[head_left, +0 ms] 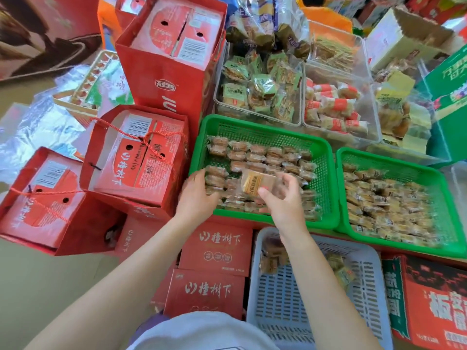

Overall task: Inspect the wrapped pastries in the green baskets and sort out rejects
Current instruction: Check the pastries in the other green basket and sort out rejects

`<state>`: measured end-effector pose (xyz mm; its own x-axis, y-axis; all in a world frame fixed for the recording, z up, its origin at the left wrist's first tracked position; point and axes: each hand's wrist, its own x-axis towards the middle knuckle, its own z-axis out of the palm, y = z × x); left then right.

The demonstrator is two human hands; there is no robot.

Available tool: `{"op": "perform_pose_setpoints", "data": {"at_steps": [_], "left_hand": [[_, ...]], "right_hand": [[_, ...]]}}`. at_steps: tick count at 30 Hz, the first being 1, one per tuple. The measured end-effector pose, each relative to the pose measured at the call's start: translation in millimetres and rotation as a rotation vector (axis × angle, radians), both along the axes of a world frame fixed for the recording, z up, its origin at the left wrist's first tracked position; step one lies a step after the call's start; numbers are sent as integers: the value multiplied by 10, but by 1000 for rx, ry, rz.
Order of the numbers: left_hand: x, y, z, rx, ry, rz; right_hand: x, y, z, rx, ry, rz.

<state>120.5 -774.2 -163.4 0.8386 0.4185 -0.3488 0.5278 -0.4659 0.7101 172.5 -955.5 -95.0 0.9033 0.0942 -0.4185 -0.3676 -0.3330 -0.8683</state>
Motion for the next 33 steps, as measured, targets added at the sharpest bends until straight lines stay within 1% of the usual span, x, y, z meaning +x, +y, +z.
{"op": "perform_pose_setpoints", "data": {"at_steps": [2, 3, 5, 8, 11, 13, 18, 22, 24, 26, 28, 31, 33], "left_hand": [[135, 50, -259, 210, 102, -63], [165, 67, -358, 288, 112, -110], [155, 102, -525, 404, 57, -183], [93, 150, -628, 384, -38, -180], [81, 161, -693, 373, -71, -156], [79, 160, -730, 362, -91, -142], [80, 160, -777, 354, -140, -131], [85, 155, -814, 398, -173, -138], [79, 154, -831, 416, -185, -153], [73, 152, -836, 411, -173, -166], [69, 150, -822, 402, -136, -177], [80, 154, -797, 403, -79, -193], [78, 158, -787, 410, -50, -204]], "right_hand": [[206, 136, -54, -72, -99, 21], [318, 222, -82, -90, -143, 45], [526, 419, -159, -130, -217, 131], [797, 712, -364, -234, -306, 312], [993, 949, -674, -455, -458, 559], [1038, 1059, -876, -560, -565, 680], [1054, 1189, -1258, -666, -672, 800], [1090, 1129, -1341, -815, -784, 824], [1085, 1096, -1276, -829, -802, 782], [1053, 1029, -1196, -772, -801, 706], [977, 967, -1141, -773, -710, 696], [858, 946, -1143, -996, -515, 793], [815, 974, -1178, -1052, -479, 801]]}}
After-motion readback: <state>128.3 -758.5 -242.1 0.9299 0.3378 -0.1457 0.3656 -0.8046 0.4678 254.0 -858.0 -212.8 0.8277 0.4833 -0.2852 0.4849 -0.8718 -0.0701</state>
